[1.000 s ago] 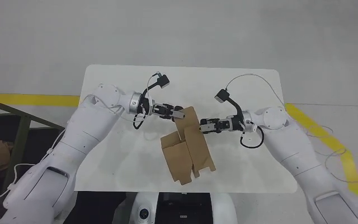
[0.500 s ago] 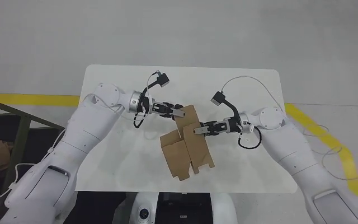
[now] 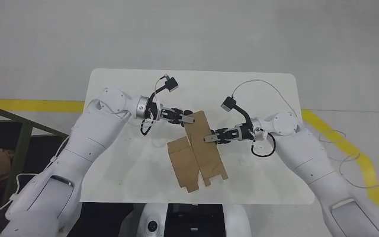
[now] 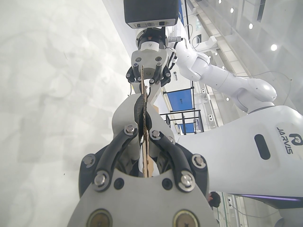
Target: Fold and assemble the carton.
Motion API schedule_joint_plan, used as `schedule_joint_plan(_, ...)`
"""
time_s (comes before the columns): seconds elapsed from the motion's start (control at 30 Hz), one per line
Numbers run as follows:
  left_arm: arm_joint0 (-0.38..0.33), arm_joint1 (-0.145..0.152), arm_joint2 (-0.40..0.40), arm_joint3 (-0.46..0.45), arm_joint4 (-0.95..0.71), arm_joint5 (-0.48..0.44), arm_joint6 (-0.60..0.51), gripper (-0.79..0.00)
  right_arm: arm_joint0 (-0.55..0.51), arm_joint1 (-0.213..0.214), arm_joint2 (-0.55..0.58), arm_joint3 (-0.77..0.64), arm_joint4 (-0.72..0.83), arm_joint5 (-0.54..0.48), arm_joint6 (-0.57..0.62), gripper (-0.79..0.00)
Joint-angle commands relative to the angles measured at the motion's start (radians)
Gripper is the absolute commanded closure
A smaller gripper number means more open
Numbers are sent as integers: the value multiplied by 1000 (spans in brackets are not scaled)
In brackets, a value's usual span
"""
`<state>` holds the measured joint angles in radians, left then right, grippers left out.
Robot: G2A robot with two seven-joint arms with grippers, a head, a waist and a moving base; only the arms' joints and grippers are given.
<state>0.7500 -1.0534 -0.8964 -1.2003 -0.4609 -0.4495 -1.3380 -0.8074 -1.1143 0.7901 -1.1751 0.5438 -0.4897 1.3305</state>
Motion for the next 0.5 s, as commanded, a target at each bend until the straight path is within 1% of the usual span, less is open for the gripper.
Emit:
schedule_joint_plan(0.0,2,0,-4,3,0,-2,6,-785,-2,2,2,-5,7,1,1,0)
schedule_joint_plan(0.17,5,4,-25,9,-1,-7,13,-785,-6,7,11,-3,24,5,5,0)
schedule_joint_plan(0.33,20,13,-60,4,9,-10,24,-785,-12,11,34,18,41,0,-1,0)
schedule_joint_plan(0.47,41,25,-96,-7,21,-6,47,-785,-22,14,64,8,33,7,-71,0)
